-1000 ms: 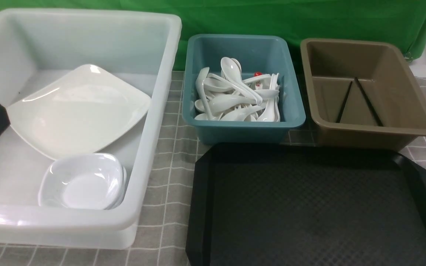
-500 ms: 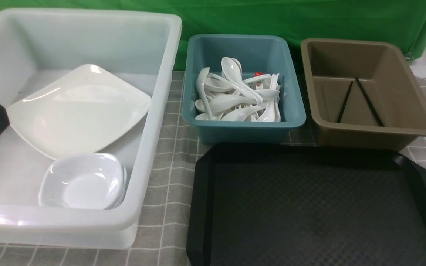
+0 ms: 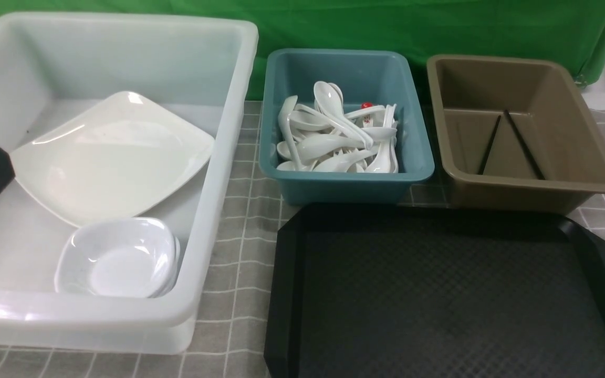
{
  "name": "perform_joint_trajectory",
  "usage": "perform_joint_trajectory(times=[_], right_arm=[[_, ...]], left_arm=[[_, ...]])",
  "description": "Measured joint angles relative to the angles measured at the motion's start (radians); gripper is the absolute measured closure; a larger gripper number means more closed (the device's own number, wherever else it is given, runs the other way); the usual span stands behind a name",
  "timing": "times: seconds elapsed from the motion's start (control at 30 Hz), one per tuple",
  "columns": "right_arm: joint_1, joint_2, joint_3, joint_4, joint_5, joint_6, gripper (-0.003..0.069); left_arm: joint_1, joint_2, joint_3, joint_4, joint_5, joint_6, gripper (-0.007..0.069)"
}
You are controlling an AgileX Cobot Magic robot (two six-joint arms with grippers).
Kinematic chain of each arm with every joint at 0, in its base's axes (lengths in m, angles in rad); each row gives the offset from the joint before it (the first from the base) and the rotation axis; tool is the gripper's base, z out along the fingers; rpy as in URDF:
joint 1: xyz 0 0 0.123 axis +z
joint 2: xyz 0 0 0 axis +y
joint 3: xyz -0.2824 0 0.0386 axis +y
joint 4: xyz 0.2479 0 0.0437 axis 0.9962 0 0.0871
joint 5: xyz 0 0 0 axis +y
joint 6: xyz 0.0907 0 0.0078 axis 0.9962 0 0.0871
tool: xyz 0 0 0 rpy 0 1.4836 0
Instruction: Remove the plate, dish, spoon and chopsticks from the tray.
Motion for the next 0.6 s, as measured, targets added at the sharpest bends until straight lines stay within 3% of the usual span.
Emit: perform_joint_trajectory(times=[0.6], right_arm=[[0.0,0.0,0.0,0.0,0.0,0.011,0.0622]], left_arm=[[0.0,0.0,0.0,0.003,0.0,0.003,0.0613]])
